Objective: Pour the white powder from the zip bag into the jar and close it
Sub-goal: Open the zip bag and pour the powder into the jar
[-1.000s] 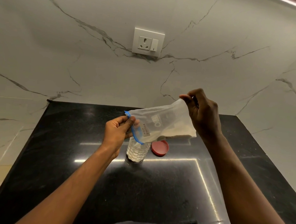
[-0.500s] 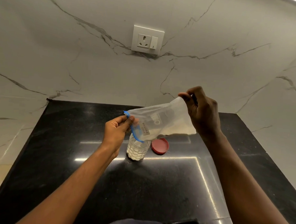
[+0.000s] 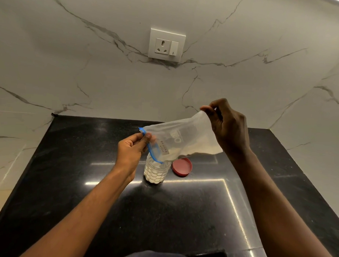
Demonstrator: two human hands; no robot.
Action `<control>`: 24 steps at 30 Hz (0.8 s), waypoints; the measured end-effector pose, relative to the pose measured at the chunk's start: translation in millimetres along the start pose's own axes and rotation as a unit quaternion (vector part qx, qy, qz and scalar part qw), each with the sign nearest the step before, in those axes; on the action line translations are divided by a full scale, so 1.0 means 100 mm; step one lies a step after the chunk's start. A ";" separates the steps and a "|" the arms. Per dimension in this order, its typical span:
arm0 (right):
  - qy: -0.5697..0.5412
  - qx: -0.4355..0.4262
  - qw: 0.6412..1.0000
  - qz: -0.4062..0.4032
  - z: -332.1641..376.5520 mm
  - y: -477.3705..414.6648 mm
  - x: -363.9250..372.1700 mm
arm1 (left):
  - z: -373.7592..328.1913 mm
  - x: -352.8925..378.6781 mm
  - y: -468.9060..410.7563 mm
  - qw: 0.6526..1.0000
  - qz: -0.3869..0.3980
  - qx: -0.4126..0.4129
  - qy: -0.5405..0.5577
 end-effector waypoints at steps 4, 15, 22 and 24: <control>0.004 -0.002 1.000 0.008 -0.01 -0.01 0.00 | 0.00 0.01 0.01 1.000 0.003 -0.001 0.003; 0.007 -0.002 1.000 0.001 -0.03 -0.01 0.00 | 0.01 0.01 -0.02 1.000 0.001 0.007 0.011; 0.008 -0.012 1.000 -0.004 -0.04 -0.04 -0.01 | 0.02 0.01 -0.03 1.000 -0.003 0.005 0.011; 0.004 -0.017 1.000 -0.002 -0.02 -0.04 0.02 | 0.04 0.00 -0.04 1.000 -0.007 0.004 0.012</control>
Point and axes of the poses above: each hand's wrist, its own y-axis away from the middle knuckle, its own x-axis out of the palm, z = x × y, the point moved 9 cm from there along -y, towards the middle knuckle, and after that the axes turned 12 degrees about -x, right-handed, at the moved point
